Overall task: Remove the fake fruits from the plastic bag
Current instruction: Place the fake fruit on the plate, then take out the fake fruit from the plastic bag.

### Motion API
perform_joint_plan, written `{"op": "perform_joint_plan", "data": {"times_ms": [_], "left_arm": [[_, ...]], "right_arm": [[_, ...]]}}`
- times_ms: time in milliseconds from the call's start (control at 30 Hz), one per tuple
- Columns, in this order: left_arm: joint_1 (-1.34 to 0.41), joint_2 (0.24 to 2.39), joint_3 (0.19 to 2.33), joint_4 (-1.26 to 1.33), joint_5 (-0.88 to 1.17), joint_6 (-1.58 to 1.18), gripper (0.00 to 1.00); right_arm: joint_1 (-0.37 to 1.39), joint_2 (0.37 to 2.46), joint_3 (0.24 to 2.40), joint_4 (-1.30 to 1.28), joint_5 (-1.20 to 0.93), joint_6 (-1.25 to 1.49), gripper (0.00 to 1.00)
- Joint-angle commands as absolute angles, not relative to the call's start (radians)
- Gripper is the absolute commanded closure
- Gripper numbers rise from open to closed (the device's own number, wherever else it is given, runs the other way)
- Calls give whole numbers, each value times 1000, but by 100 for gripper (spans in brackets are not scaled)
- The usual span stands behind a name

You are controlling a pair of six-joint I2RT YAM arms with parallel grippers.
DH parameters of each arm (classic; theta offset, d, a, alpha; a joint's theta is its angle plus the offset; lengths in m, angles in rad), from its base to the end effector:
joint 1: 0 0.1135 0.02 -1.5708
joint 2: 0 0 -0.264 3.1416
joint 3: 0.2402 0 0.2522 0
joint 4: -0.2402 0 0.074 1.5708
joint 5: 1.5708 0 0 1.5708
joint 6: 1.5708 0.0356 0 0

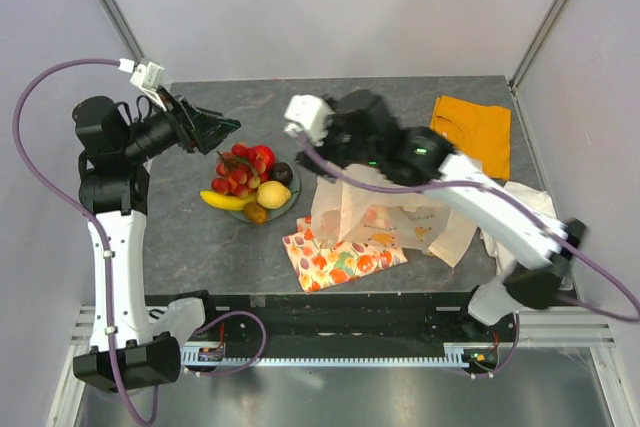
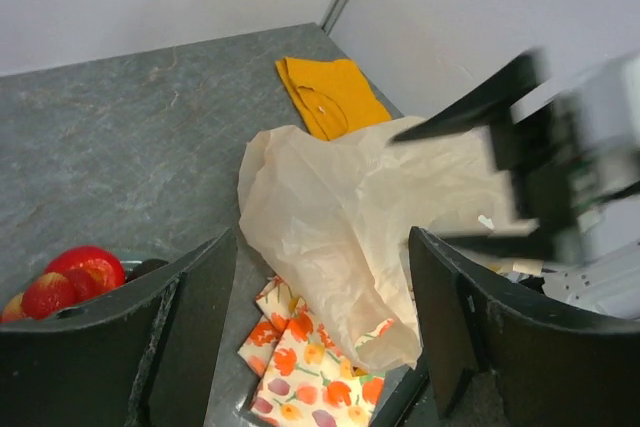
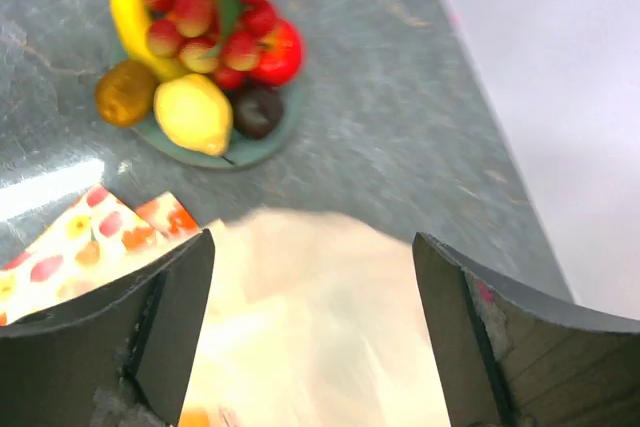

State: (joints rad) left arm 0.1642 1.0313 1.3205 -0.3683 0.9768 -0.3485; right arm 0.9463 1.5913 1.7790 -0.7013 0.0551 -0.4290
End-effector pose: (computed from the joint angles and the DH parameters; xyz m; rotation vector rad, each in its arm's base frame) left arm 0.1979 0.0029 0.4599 0.3376 1.6657 -0.9369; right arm 0.2064 0.2830 0.4283 -1.3028 1.6391 0.2570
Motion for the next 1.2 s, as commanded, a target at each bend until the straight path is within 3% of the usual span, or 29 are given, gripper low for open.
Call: {"op": "perform_joint_plan", "data": {"times_ms": [0,100,167,300,533,567,800,867,933,967,1000,1167], "left_arm": [[120,1028,1266,-461,1033,-208,23],[-133,1078,1302,-717,953,79,23],[-257,1081,1252,-756,946,164,23],[-406,1112,1192,-818,745,306,23],[-665,1186,1172,-753,640,354,18],[-714,1210,1177,-749,624,360,10],[-882,1336,1151,-660,487,373,10],[-894,1370,1158,-624,485,361,18],[-894,1414,1170,-589,486,336,33],[-893,1428,1181,-578,485,336,45],[-891,1446,1193,-583,462,337,97],[-758,1457,1259,-569,494,267,98]], "right_arm": [[890,1382,1649,-894,-80,-460,20],[865,1292,1554,-994,-130,-491,33],[842,1266,1491,-1050,-153,-488,38],[738,1285,1410,-1091,-237,-427,43],[623,1296,1260,-1063,-255,-413,39],[620,1307,1256,-1058,-247,-417,38],[597,1417,1241,-973,-149,-416,38],[549,1454,1255,-930,-114,-381,38],[485,1509,1284,-904,-89,-335,38],[463,1525,1296,-885,-69,-324,38],[440,1549,1310,-874,-66,-313,39],[391,1546,1371,-825,-69,-319,37]]}}
